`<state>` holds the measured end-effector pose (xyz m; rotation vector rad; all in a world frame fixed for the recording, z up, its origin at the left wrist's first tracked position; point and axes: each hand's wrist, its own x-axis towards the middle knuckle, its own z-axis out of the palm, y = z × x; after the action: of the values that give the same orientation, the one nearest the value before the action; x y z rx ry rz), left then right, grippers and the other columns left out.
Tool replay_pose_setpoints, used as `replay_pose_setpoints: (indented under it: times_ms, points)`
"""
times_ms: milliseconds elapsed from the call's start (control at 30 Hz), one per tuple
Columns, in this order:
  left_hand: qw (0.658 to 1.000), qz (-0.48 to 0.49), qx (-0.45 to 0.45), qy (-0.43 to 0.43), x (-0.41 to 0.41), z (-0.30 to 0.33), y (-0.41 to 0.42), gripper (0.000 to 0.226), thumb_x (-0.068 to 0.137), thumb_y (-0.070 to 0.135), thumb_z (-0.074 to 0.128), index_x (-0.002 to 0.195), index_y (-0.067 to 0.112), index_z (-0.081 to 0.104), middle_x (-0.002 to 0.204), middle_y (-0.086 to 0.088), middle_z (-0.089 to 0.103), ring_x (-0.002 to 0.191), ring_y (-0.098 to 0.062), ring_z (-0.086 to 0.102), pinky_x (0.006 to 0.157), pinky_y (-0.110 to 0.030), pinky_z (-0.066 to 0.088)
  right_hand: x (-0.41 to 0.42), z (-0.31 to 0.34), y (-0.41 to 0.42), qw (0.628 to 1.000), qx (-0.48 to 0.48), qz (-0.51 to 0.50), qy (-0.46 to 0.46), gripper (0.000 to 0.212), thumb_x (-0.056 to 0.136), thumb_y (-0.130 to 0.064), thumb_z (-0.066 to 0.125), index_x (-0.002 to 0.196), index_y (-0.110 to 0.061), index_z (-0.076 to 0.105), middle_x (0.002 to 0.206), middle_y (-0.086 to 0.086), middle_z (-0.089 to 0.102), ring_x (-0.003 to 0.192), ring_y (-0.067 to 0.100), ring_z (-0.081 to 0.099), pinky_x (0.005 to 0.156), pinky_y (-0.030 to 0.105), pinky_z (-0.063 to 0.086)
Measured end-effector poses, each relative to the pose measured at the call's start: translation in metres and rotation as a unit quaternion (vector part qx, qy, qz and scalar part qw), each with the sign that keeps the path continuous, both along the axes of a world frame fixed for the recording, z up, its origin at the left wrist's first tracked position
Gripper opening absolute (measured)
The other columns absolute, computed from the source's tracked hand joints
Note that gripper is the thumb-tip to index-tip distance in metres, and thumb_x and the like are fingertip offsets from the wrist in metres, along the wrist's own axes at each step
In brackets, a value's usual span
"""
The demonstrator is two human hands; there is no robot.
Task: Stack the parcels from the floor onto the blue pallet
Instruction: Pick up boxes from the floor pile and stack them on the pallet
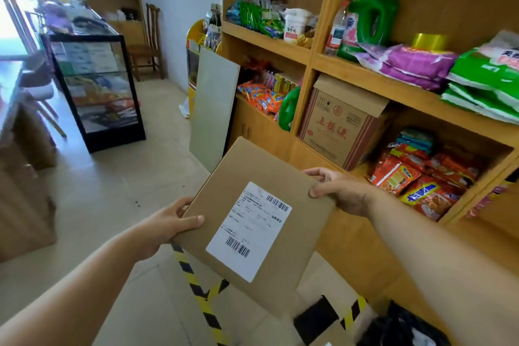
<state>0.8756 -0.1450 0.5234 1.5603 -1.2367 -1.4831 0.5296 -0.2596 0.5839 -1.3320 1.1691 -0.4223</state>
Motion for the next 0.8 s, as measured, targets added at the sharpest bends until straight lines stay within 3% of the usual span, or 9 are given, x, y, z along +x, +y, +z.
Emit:
replay_pose_setpoints:
  times_ms: [133, 200, 267, 333, 367, 500, 667, 800]
  points:
    - [0.999, 0.049, 0.014, 0.018, 0.028, -0.015, -0.040, 0.117, 0.026, 0.073, 0.080, 0.129, 0.032, 0.044, 0.116, -0.001, 0.064, 0.096, -0.021, 0.068, 0.069, -0.035, 0.059, 0.043, -0.035, -0.067, 0.996, -0.002, -0.088, -0.026, 0.053, 0.080, -0.018, 0.072, 0.128, -0.020, 0.050, 0.120, 0.009, 0.057, 0.103, 0.025, 0.057, 0.099, 0.043, 0.046]
    - [0.996, 0.086, 0.022, 0.027, 0.042, -0.022, -0.065, 0.113, 0.032, 0.072, 0.079, 0.131, 0.030, 0.044, 0.115, -0.003, 0.064, 0.095, -0.021, 0.069, 0.068, -0.035, 0.059, 0.070, -0.050, -0.099, 0.991, 0.004, -0.121, -0.055, 0.055, 0.081, -0.024, 0.071, 0.131, -0.018, 0.047, 0.113, 0.009, 0.060, 0.092, 0.023, 0.060, 0.086, 0.042, 0.050]
    - [0.990, 0.129, 0.036, 0.035, 0.056, -0.027, -0.090, 0.110, 0.035, 0.074, 0.078, 0.130, 0.029, 0.045, 0.114, -0.004, 0.065, 0.096, -0.022, 0.068, 0.068, -0.035, 0.059, 0.096, -0.064, -0.131, 0.987, 0.038, -0.134, -0.080, 0.053, 0.084, -0.024, 0.069, 0.130, -0.015, 0.045, 0.096, 0.008, 0.064, 0.069, 0.015, 0.064, 0.064, 0.034, 0.052]
    - [0.985, 0.165, 0.047, 0.037, 0.068, -0.031, -0.118, 0.090, 0.056, 0.066, 0.072, 0.132, 0.027, 0.043, 0.112, -0.007, 0.064, 0.098, -0.024, 0.066, 0.071, -0.037, 0.058, 0.123, -0.076, -0.160, 0.985, 0.070, -0.129, -0.096, 0.045, 0.087, -0.021, 0.065, 0.127, -0.014, 0.046, 0.084, 0.006, 0.062, 0.047, 0.007, 0.059, 0.048, 0.025, 0.049]
    - [0.981, 0.182, 0.048, 0.038, 0.073, -0.034, -0.134, 0.077, 0.068, 0.058, 0.067, 0.133, 0.026, 0.043, 0.112, -0.008, 0.063, 0.098, -0.025, 0.065, 0.073, -0.038, 0.058, 0.135, -0.082, -0.174, 0.985, 0.075, -0.121, -0.100, 0.043, 0.088, -0.020, 0.064, 0.127, -0.014, 0.047, 0.085, 0.006, 0.063, 0.047, 0.007, 0.060, 0.049, 0.025, 0.049]
    - [0.965, 0.255, 0.049, 0.034, 0.094, -0.046, -0.191, 0.047, 0.089, 0.043, 0.057, 0.130, 0.023, 0.045, 0.110, -0.007, 0.062, 0.097, -0.025, 0.062, 0.078, -0.041, 0.056, 0.179, -0.099, -0.224, 0.988, 0.086, -0.095, -0.091, 0.048, 0.085, -0.024, 0.068, 0.128, -0.020, 0.047, 0.113, 0.009, 0.065, 0.092, 0.025, 0.064, 0.069, 0.037, 0.054]
    - [0.939, 0.330, 0.069, 0.062, 0.123, -0.060, -0.235, 0.050, 0.090, 0.043, 0.056, 0.132, 0.019, 0.044, 0.107, -0.005, 0.059, 0.095, -0.023, 0.059, 0.082, -0.046, 0.055, 0.218, -0.119, -0.261, 0.992, 0.112, -0.040, -0.040, 0.043, 0.088, -0.024, 0.065, 0.127, -0.020, 0.048, 0.113, 0.005, 0.064, 0.104, 0.023, 0.059, 0.073, 0.036, 0.053]
    - [0.936, 0.336, 0.081, 0.067, 0.162, -0.068, -0.273, 0.049, 0.090, 0.042, 0.057, 0.131, 0.018, 0.046, 0.106, -0.005, 0.059, 0.092, -0.022, 0.059, 0.085, -0.048, 0.054, 0.253, -0.133, -0.291, 0.993, 0.116, -0.023, -0.020, 0.067, 0.081, -0.029, 0.072, 0.139, -0.024, 0.039, 0.120, 0.006, 0.063, 0.111, 0.029, 0.059, 0.086, 0.055, 0.053]
